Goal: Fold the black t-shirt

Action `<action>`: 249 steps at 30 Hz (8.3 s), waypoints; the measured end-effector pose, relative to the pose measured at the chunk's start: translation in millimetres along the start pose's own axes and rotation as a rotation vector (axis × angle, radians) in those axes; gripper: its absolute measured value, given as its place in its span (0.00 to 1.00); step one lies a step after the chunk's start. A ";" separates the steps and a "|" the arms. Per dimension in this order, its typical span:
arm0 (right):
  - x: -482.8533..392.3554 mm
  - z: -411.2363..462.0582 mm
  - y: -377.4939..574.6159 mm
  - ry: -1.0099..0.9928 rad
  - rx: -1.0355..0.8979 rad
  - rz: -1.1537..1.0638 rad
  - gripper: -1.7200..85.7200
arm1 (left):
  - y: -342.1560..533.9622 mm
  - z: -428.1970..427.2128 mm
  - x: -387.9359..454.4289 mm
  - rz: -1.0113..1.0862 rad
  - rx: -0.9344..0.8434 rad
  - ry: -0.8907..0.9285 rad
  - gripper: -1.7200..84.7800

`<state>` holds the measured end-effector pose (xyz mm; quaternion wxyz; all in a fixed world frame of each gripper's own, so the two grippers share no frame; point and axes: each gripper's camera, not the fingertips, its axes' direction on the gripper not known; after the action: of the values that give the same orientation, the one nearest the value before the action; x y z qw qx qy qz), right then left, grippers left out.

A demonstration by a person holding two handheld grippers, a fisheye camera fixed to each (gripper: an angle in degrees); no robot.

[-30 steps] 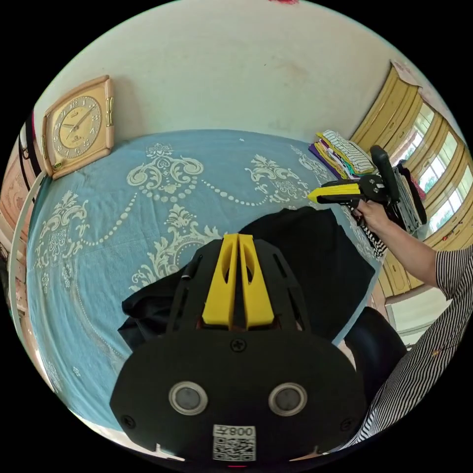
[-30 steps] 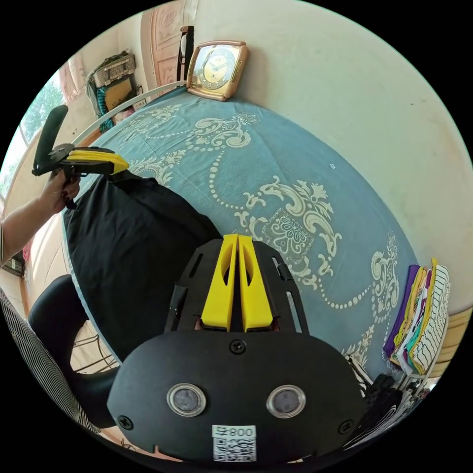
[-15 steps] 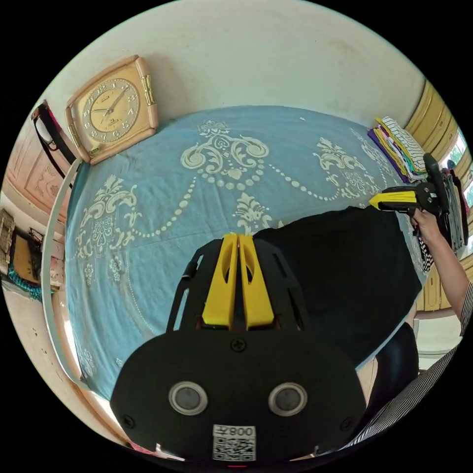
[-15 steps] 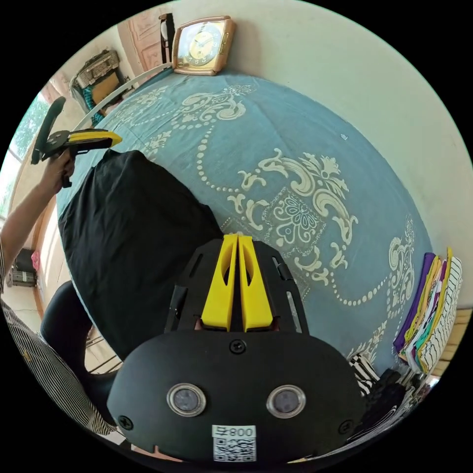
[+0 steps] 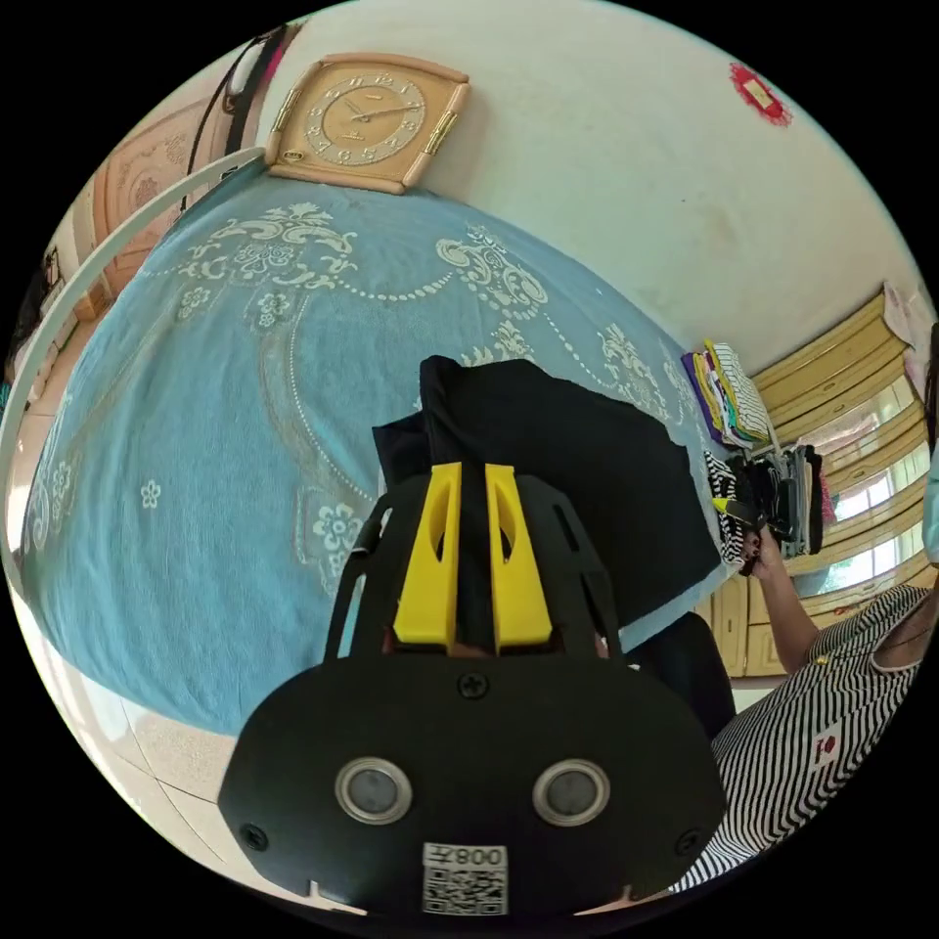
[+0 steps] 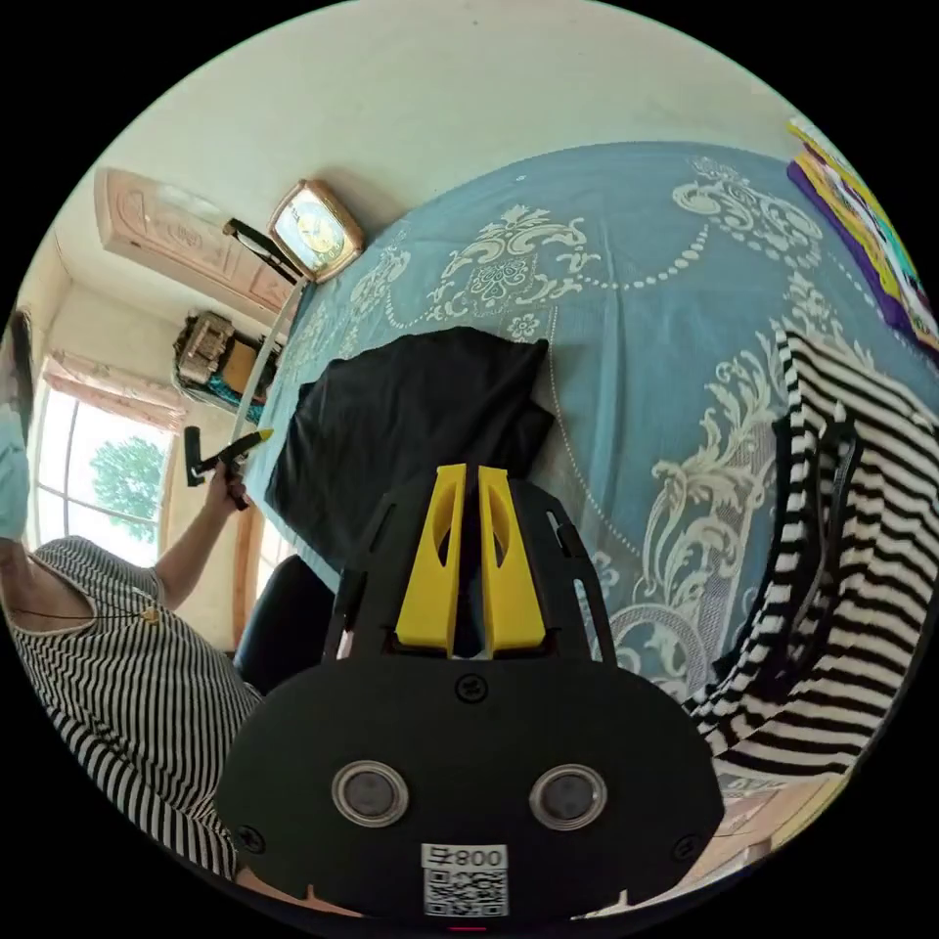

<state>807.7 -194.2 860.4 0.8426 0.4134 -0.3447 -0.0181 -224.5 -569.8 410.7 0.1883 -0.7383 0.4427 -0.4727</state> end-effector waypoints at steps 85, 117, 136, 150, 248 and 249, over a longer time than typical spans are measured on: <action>-157.9 -13.3 149.8 0.005 -0.177 0.066 0.02 | 74.4 40.1 -160.4 -0.129 -0.143 0.125 0.02; -183.7 20.2 54.1 0.295 -0.079 -0.025 0.02 | 28.2 267.0 -89.7 0.019 -0.119 -0.083 0.03; -41.6 -71.0 158.1 -0.306 0.030 0.413 0.07 | 130.4 451.6 133.7 0.739 -0.357 0.294 0.12; -16.6 -132.7 103.5 -0.355 0.059 0.279 0.05 | 206.8 548.6 236.2 0.979 -0.264 -0.053 0.06; 62.8 494.8 -155.7 -0.558 -0.179 -0.206 0.06 | 113.8 33.9 -267.8 -0.276 0.134 0.338 0.02; 66.1 498.7 -155.0 -0.569 -0.173 -0.190 0.06 | 110.2 36.3 -265.1 -0.262 0.126 0.326 0.02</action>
<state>600.3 -658.2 997.7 0.7389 0.3490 -0.5236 -0.2409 -288.2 -413.6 175.6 0.0969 -0.6902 0.3369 -0.6331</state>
